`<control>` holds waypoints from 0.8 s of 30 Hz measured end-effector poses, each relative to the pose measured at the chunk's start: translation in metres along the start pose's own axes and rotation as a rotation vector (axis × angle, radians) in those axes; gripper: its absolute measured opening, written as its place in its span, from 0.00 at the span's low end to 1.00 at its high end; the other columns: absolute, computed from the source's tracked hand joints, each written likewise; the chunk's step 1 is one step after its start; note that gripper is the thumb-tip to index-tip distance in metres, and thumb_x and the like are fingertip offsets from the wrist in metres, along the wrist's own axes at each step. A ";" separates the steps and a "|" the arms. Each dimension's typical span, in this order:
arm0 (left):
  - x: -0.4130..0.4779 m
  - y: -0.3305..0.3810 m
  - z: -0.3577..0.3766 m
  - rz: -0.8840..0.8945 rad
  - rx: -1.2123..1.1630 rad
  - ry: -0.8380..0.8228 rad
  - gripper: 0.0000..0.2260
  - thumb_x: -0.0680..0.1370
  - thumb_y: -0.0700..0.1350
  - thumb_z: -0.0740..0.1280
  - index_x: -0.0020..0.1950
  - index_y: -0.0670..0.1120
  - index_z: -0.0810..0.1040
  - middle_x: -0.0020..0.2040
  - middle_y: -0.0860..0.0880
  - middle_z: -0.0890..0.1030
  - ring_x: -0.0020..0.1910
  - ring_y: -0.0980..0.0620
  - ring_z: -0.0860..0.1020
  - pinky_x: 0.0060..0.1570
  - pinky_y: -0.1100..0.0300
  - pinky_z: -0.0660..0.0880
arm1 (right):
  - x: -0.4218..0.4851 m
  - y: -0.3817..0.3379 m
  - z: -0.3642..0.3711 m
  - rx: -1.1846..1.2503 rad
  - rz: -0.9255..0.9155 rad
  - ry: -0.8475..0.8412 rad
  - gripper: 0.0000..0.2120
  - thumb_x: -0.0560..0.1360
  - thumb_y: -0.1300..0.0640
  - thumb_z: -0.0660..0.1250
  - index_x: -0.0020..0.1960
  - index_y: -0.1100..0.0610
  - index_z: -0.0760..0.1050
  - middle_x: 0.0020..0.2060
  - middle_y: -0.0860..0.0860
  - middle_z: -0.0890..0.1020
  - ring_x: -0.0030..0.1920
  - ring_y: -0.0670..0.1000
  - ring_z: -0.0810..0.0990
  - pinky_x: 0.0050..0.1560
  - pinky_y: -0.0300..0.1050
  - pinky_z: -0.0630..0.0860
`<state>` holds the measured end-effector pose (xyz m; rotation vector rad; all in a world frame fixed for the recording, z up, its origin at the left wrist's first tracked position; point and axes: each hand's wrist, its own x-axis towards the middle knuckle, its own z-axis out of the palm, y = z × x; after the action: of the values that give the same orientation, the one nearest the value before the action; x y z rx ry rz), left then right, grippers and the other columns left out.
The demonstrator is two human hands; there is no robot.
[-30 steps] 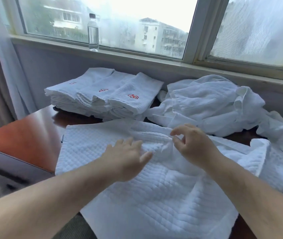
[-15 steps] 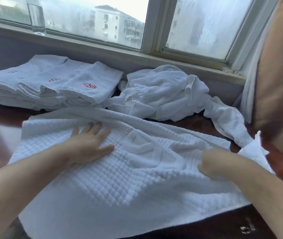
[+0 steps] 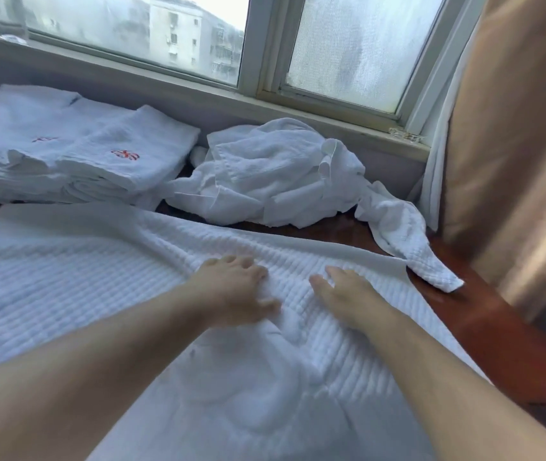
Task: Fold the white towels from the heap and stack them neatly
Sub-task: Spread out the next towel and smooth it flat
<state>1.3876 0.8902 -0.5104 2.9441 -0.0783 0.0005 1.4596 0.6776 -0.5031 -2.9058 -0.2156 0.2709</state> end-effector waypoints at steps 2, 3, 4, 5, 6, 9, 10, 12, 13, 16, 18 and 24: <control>0.006 -0.005 -0.003 0.014 0.003 -0.173 0.38 0.73 0.71 0.58 0.80 0.58 0.55 0.82 0.52 0.52 0.80 0.48 0.51 0.76 0.46 0.52 | 0.018 0.008 0.010 -0.078 0.058 -0.019 0.37 0.77 0.28 0.44 0.81 0.42 0.49 0.82 0.52 0.47 0.80 0.61 0.44 0.76 0.64 0.46; 0.009 -0.008 -0.007 0.015 -0.002 -0.265 0.41 0.73 0.70 0.61 0.81 0.59 0.51 0.82 0.53 0.47 0.81 0.50 0.46 0.77 0.45 0.49 | 0.026 0.012 0.013 -0.116 0.083 -0.011 0.37 0.76 0.26 0.42 0.81 0.41 0.45 0.82 0.52 0.44 0.80 0.62 0.41 0.76 0.66 0.43; 0.015 -0.010 -0.013 0.009 -0.010 -0.340 0.42 0.72 0.69 0.64 0.81 0.59 0.48 0.82 0.55 0.43 0.81 0.51 0.43 0.78 0.44 0.47 | 0.033 0.014 0.013 -0.139 0.107 -0.006 0.38 0.75 0.25 0.41 0.81 0.40 0.43 0.82 0.52 0.42 0.80 0.62 0.40 0.75 0.67 0.41; 0.021 -0.012 -0.018 0.002 -0.018 -0.387 0.43 0.73 0.67 0.65 0.81 0.60 0.48 0.82 0.56 0.42 0.81 0.52 0.42 0.78 0.44 0.46 | 0.040 0.016 0.013 -0.149 0.130 -0.001 0.39 0.74 0.25 0.39 0.81 0.40 0.41 0.82 0.52 0.42 0.80 0.63 0.40 0.75 0.68 0.41; 0.028 -0.012 -0.022 -0.003 -0.028 -0.405 0.41 0.74 0.66 0.65 0.81 0.60 0.48 0.82 0.57 0.42 0.81 0.53 0.41 0.78 0.43 0.46 | 0.047 0.017 0.012 -0.154 0.150 0.002 0.40 0.73 0.24 0.39 0.80 0.40 0.41 0.82 0.52 0.43 0.80 0.63 0.40 0.75 0.69 0.42; 0.049 -0.010 -0.016 0.019 -0.051 -0.366 0.35 0.78 0.67 0.58 0.81 0.61 0.47 0.82 0.57 0.40 0.80 0.54 0.38 0.78 0.43 0.41 | 0.066 0.027 0.008 -0.179 0.191 0.034 0.42 0.71 0.23 0.37 0.81 0.41 0.41 0.82 0.53 0.45 0.80 0.63 0.43 0.74 0.70 0.45; 0.054 -0.008 -0.008 0.047 -0.040 -0.338 0.34 0.79 0.68 0.56 0.81 0.61 0.46 0.81 0.56 0.39 0.80 0.54 0.37 0.78 0.44 0.39 | 0.072 0.031 0.007 -0.186 0.200 0.042 0.42 0.71 0.23 0.36 0.81 0.41 0.41 0.82 0.53 0.45 0.80 0.63 0.43 0.74 0.69 0.45; 0.061 -0.008 0.010 0.108 -0.023 -0.230 0.34 0.79 0.69 0.53 0.81 0.61 0.44 0.82 0.56 0.39 0.79 0.56 0.36 0.78 0.49 0.37 | 0.083 0.041 0.004 -0.199 0.210 0.053 0.42 0.71 0.23 0.36 0.80 0.40 0.41 0.82 0.53 0.46 0.80 0.63 0.45 0.75 0.68 0.46; 0.064 -0.010 0.017 0.138 -0.014 -0.156 0.33 0.79 0.69 0.51 0.81 0.61 0.44 0.82 0.56 0.40 0.79 0.56 0.37 0.77 0.50 0.37 | 0.088 0.045 0.003 -0.206 0.208 0.059 0.41 0.72 0.23 0.37 0.81 0.40 0.41 0.81 0.53 0.47 0.79 0.62 0.46 0.75 0.68 0.47; 0.077 -0.016 0.026 0.187 -0.003 -0.049 0.34 0.76 0.73 0.42 0.81 0.63 0.45 0.82 0.57 0.42 0.79 0.57 0.38 0.77 0.51 0.38 | 0.101 0.050 -0.003 -0.212 0.183 0.076 0.40 0.73 0.24 0.38 0.81 0.40 0.44 0.81 0.54 0.51 0.79 0.62 0.49 0.75 0.65 0.47; 0.088 -0.020 0.024 0.191 -0.013 -0.065 0.38 0.72 0.75 0.37 0.80 0.64 0.45 0.82 0.58 0.42 0.79 0.58 0.38 0.77 0.51 0.38 | 0.108 0.050 -0.006 -0.179 0.170 0.087 0.39 0.74 0.25 0.40 0.81 0.41 0.46 0.81 0.55 0.53 0.79 0.62 0.51 0.75 0.64 0.48; 0.108 -0.031 0.018 0.202 0.067 -0.083 0.36 0.74 0.74 0.43 0.80 0.64 0.44 0.82 0.58 0.42 0.80 0.58 0.40 0.78 0.50 0.39 | 0.114 0.045 -0.004 0.051 0.233 0.483 0.29 0.77 0.42 0.57 0.70 0.61 0.64 0.66 0.60 0.74 0.66 0.62 0.70 0.66 0.58 0.68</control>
<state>1.4969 0.9111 -0.5338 2.9878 -0.3950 -0.0915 1.5764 0.6522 -0.5280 -2.8369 0.2054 -0.3843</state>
